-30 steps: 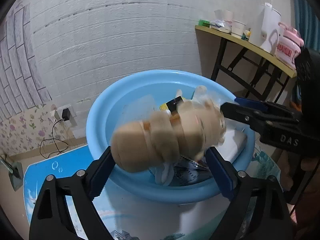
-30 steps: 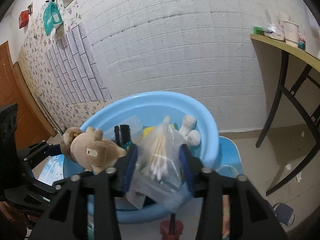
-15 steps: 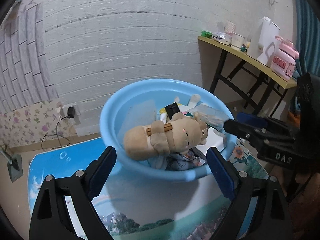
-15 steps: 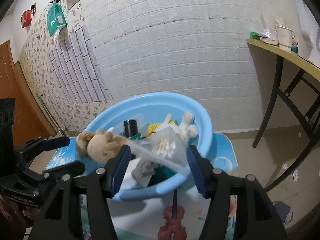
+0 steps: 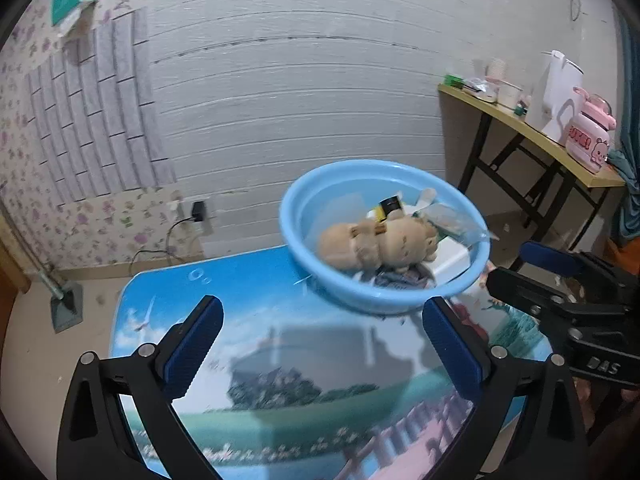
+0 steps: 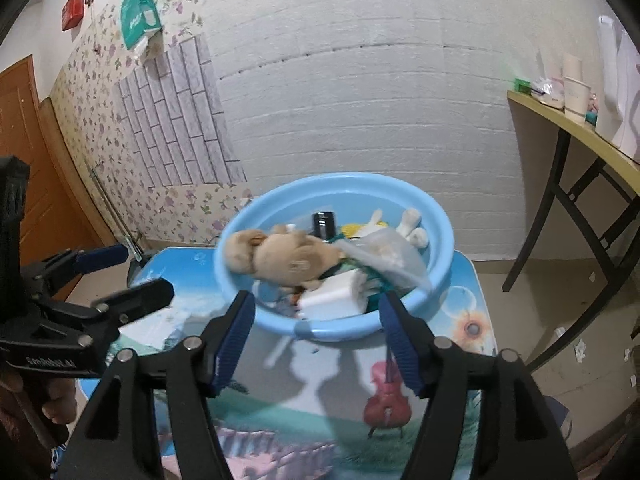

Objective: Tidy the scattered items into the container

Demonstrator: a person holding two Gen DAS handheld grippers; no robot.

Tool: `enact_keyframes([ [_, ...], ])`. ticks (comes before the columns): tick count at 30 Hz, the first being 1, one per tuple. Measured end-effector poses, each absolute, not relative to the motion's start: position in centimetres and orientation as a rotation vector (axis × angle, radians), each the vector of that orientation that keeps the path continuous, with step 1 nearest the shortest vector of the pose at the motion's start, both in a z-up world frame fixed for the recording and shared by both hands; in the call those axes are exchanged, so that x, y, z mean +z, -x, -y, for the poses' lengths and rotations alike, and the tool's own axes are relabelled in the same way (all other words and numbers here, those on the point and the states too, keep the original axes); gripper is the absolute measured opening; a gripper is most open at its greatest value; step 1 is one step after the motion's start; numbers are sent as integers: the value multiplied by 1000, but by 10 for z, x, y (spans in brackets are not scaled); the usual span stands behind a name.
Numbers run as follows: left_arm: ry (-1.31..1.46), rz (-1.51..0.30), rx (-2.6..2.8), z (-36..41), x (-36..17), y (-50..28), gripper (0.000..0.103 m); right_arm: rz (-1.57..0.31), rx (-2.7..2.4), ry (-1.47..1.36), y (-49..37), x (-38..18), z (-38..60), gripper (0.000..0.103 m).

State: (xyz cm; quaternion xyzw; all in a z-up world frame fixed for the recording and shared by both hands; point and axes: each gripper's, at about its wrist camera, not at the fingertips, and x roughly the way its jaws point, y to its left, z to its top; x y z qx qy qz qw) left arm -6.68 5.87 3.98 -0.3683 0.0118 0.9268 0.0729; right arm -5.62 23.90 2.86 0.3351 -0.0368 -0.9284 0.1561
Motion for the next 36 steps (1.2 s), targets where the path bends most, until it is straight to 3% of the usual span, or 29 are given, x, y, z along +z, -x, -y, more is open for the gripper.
enact_keyframes([
  [12, 1081, -64, 2885, -39, 49, 25, 100, 29, -2668, -941, 16, 45, -207, 88],
  [16, 1077, -9, 2895, -30, 51, 19, 100, 40, -2698, -935, 13, 49, -207, 102],
  [36, 1087, -58, 2943, -26, 51, 15, 103, 68, -2698, -985, 14, 43, -210, 102],
])
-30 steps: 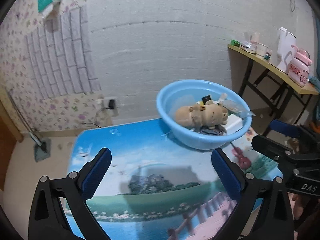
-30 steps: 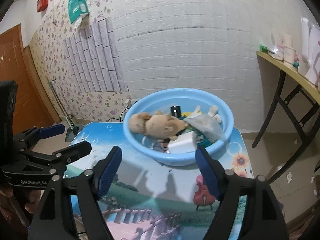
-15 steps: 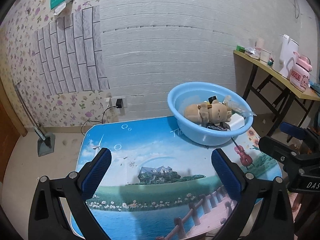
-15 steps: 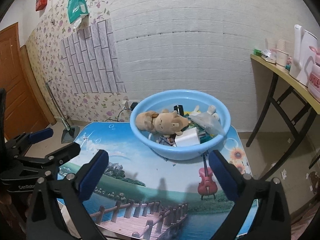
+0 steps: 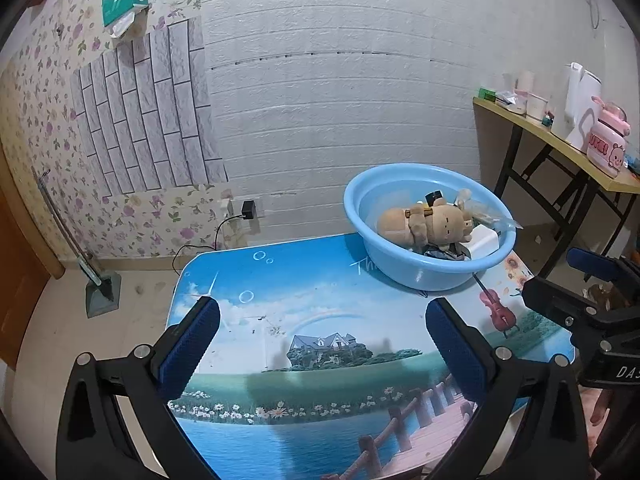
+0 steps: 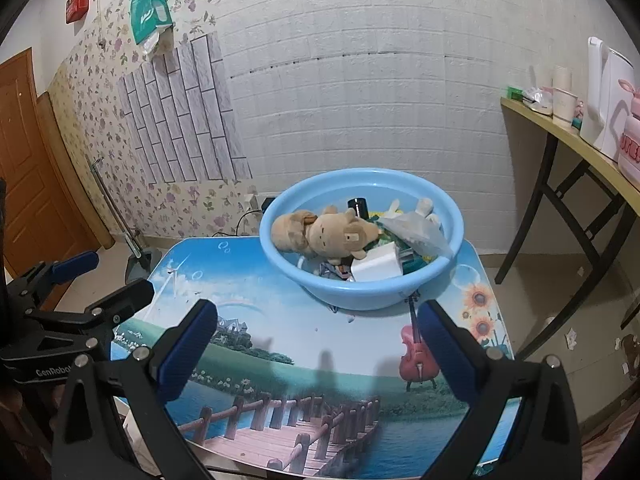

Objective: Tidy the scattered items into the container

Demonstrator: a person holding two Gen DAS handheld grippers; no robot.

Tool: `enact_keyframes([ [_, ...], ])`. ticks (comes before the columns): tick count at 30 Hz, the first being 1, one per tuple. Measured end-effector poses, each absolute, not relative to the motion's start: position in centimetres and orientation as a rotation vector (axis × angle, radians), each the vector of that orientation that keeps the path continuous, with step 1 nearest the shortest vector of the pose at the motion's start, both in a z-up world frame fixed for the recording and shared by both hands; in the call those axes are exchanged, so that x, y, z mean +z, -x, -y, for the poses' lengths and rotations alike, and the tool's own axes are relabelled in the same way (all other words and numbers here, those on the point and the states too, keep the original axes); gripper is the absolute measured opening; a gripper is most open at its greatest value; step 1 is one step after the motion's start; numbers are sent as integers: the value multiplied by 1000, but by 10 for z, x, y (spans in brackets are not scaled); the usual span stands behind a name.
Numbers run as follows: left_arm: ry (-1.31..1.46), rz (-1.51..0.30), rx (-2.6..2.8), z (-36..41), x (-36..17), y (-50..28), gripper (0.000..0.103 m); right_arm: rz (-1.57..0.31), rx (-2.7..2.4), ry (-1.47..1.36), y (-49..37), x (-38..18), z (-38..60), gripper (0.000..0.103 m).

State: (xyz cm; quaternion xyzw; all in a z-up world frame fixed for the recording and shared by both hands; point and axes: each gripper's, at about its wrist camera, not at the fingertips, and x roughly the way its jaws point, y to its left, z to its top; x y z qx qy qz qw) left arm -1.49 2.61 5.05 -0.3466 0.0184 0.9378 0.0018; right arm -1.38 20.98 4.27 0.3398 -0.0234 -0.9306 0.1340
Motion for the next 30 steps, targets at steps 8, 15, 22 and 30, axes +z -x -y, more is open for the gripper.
enact_keyframes([
  [8, 1103, -52, 2946, -25, 50, 17, 103, 65, -2684, -1001, 16, 37, -209, 102],
  [15, 1107, -47, 2946, -24, 49, 17, 103, 66, -2678, -1008, 17, 36, -209, 102],
  [22, 1115, -40, 2945, -24, 46, 18, 103, 78, -2671, -1018, 19, 33, -210, 102],
  [30, 1101, -55, 2934, -27, 45, 16, 103, 87, -2666, -1029, 20, 30, -212, 102],
])
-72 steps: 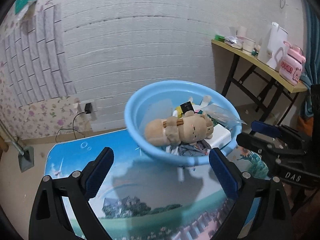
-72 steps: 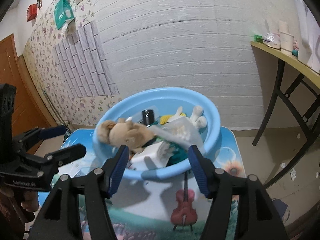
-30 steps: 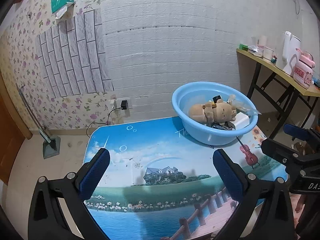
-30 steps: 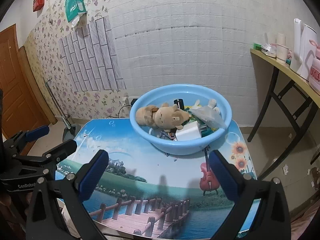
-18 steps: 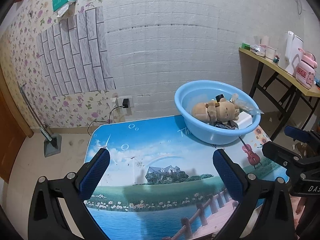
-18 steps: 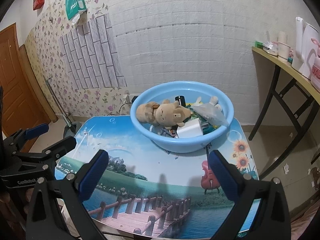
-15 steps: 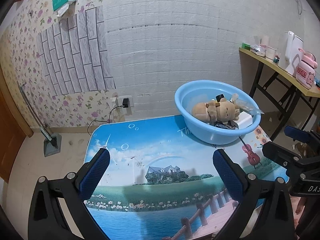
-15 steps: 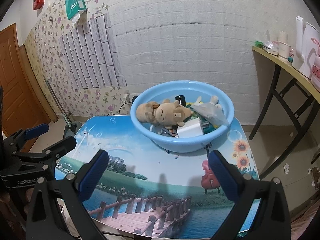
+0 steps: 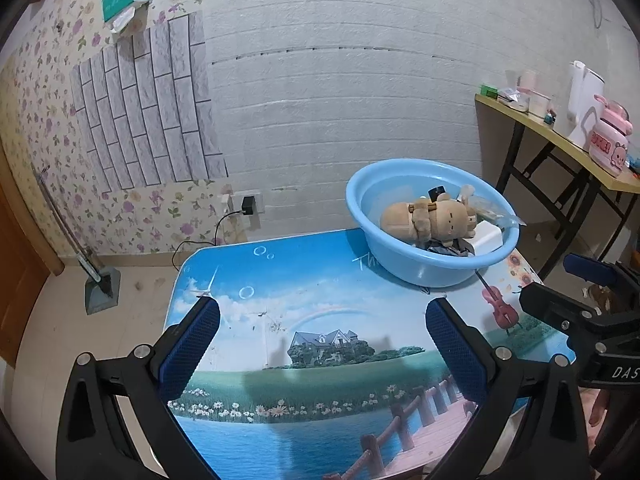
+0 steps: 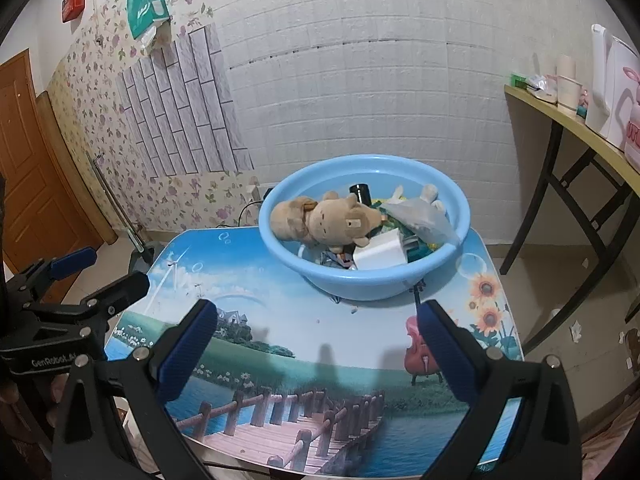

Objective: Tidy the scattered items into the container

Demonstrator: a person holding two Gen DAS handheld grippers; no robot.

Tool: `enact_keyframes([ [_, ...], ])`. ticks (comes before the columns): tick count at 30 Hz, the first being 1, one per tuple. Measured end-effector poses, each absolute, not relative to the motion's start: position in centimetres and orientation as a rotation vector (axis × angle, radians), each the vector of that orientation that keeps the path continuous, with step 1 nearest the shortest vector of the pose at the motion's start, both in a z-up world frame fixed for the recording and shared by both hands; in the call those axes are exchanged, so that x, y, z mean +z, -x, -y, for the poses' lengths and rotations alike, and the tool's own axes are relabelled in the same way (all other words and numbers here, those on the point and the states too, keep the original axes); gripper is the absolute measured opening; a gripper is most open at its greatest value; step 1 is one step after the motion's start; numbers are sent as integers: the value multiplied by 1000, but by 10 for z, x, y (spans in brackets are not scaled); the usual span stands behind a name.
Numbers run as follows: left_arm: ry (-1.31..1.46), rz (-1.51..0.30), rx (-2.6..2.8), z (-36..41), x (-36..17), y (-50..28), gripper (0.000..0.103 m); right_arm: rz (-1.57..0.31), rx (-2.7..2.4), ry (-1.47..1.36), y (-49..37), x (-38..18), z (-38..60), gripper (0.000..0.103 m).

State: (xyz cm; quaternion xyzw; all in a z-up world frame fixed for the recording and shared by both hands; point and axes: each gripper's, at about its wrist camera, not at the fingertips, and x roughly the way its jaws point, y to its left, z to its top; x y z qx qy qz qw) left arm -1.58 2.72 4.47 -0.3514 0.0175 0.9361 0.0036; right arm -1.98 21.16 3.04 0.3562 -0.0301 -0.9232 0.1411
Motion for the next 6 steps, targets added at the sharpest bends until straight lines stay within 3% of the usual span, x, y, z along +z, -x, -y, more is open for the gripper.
enact_keyframes([
  [6, 1086, -64, 2932, -29, 47, 15, 103, 89, -2663, -1034, 19, 30, -212, 102],
])
